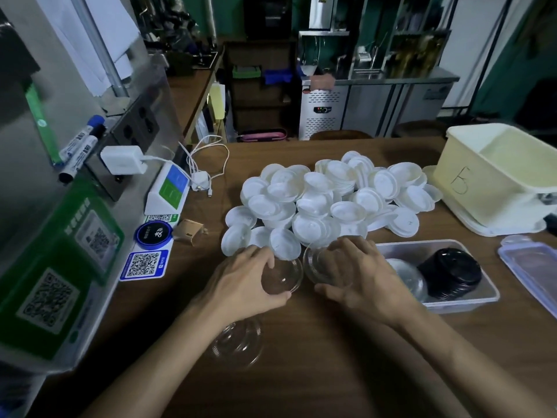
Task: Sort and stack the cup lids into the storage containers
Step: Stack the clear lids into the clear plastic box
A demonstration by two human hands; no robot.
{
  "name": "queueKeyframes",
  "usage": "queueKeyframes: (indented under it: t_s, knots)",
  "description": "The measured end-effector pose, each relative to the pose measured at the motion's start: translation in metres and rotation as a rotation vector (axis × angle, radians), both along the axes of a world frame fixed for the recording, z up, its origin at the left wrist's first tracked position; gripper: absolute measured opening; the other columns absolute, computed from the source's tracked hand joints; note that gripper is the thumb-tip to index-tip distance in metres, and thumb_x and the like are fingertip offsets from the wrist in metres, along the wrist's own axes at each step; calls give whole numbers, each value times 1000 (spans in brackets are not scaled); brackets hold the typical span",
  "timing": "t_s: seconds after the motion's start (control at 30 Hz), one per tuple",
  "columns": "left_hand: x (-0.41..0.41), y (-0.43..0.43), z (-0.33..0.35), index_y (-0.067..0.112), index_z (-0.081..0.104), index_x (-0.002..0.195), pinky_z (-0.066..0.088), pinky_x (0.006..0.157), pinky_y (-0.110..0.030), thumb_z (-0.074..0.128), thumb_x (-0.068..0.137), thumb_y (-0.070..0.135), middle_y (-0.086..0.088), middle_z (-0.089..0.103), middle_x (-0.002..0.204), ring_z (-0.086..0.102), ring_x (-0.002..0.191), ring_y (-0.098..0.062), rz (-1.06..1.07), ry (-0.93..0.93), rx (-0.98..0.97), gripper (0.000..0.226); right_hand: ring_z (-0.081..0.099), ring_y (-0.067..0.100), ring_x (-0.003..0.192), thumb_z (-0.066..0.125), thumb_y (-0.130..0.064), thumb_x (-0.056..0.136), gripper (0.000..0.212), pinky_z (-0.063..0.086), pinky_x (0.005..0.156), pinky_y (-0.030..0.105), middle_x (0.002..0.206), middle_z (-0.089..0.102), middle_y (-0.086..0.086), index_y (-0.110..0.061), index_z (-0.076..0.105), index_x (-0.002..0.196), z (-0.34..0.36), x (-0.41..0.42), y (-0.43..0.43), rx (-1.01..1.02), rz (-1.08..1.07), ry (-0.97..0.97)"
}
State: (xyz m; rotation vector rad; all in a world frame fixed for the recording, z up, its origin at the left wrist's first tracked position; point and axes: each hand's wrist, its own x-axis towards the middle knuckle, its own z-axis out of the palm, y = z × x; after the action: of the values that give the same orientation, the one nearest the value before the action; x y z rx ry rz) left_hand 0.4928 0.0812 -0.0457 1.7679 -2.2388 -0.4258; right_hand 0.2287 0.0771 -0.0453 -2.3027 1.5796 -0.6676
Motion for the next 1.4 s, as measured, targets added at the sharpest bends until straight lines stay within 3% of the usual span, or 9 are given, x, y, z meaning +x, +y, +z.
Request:
queueKeyframes:
  t_s: [0.2, 0.37, 0.5, 0.57, 0.67, 0.83, 1.03, 1.27, 1.4]
  knots:
    - [-35, -8, 25, 38, 45, 99, 36, 67, -17, 72, 69, 73, 20, 52, 103, 48, 93, -4, -77, 40, -77, 53, 51, 12, 121, 81, -66, 70, 75, 46, 97, 28, 133, 50, -11, -28, 56, 130, 20, -48, 0, 23, -33, 2]
    - [-77, -17, 43, 42, 49, 105, 47, 84, -27, 74, 71, 71, 25, 54, 110, 50, 104, 3, -121, 153, -52, 51, 59, 6, 99, 77, -72, 69, 69, 54, 80, 35, 123, 49, -20, -32, 54, 120, 28, -90, 3, 75, -66, -22]
    - [-108, -22, 50, 44, 48, 104, 40, 74, -23, 78, 71, 67, 26, 54, 106, 50, 94, 7, -136, 217, -34, 50, 58, 8, 93, 72, -73, 67, 58, 53, 80, 41, 111, 49, -23, -38, 51, 109, 21, -114, 2, 172, -71, 35]
    - [-120, -24, 50, 44, 48, 104, 43, 77, -25, 77, 71, 67, 26, 54, 108, 51, 98, 6, -145, 212, -27, 50, 56, 9, 89, 74, -70, 72, 55, 51, 78, 38, 111, 47, -22, -37, 51, 109, 19, -120, 0, 219, -74, 120]
    - [-132, -28, 48, 45, 49, 107, 50, 87, -31, 75, 72, 69, 27, 54, 113, 51, 105, 2, -148, 181, -9, 50, 59, 13, 102, 74, -66, 77, 55, 43, 73, 32, 119, 49, -17, -34, 52, 116, 19, -119, -3, 241, -90, 274]
    - [-143, -32, 47, 44, 49, 108, 52, 90, -35, 73, 71, 71, 26, 54, 116, 53, 109, -1, -139, 178, -5, 51, 55, 19, 119, 70, -64, 81, 60, 36, 73, 30, 127, 48, -10, -28, 51, 124, 18, -115, -7, 217, -84, 382]
    - [-150, -34, 45, 43, 49, 108, 51, 91, -34, 75, 72, 70, 26, 54, 117, 52, 108, 0, -118, 162, -4, 51, 54, 19, 121, 73, -62, 77, 59, 42, 85, 29, 127, 49, -8, -28, 55, 122, 16, -123, -10, 192, -55, 406]
    - [-155, -38, 41, 44, 48, 107, 51, 92, -34, 72, 70, 73, 27, 54, 116, 51, 110, 1, -133, 145, 24, 52, 60, 20, 111, 74, -72, 74, 66, 34, 78, 27, 124, 52, -7, -27, 57, 120, 24, -125, -15, 210, 10, 453]
    - [-165, -41, 42, 45, 49, 108, 49, 95, -32, 75, 72, 71, 29, 53, 119, 49, 111, 2, -171, 136, 53, 52, 60, 17, 112, 73, -72, 73, 64, 37, 101, 27, 118, 59, -11, -30, 60, 120, 27, -140, -17, 136, 14, 389]
